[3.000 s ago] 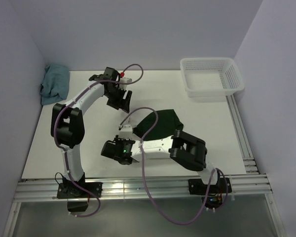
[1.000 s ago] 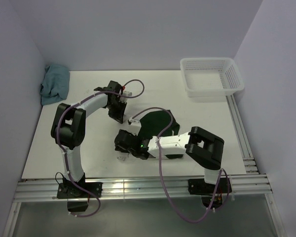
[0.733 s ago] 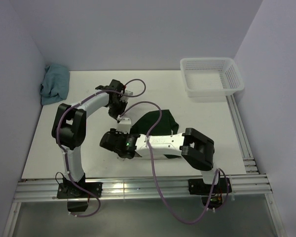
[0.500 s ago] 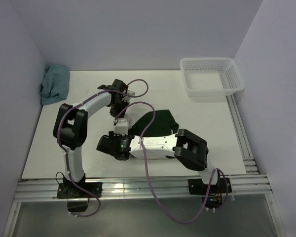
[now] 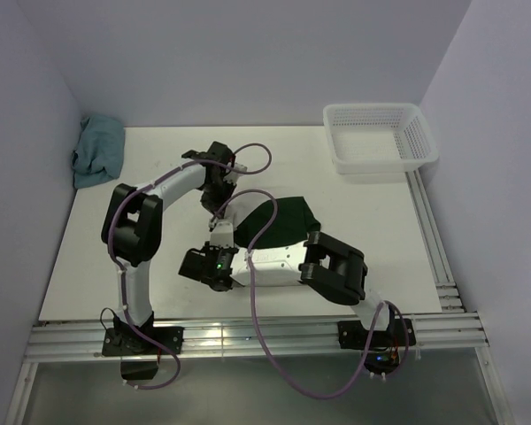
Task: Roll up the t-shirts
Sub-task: Roll the tshirt
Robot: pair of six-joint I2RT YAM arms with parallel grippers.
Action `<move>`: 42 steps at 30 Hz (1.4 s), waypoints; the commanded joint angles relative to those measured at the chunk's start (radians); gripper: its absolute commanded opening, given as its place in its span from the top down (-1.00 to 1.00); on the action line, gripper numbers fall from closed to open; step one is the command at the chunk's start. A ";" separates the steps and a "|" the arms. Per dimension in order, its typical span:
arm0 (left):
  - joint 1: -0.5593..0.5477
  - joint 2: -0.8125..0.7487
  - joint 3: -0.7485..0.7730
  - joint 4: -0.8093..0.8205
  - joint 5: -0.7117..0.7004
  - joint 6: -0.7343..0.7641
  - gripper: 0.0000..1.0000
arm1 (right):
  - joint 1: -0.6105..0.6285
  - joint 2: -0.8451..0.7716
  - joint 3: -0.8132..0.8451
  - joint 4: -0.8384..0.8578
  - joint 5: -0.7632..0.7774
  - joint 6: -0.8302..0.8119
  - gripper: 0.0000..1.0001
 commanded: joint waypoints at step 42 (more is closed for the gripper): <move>0.239 -0.050 -0.212 0.245 0.522 0.003 0.46 | -0.232 -0.196 -0.827 1.294 -0.510 0.223 0.03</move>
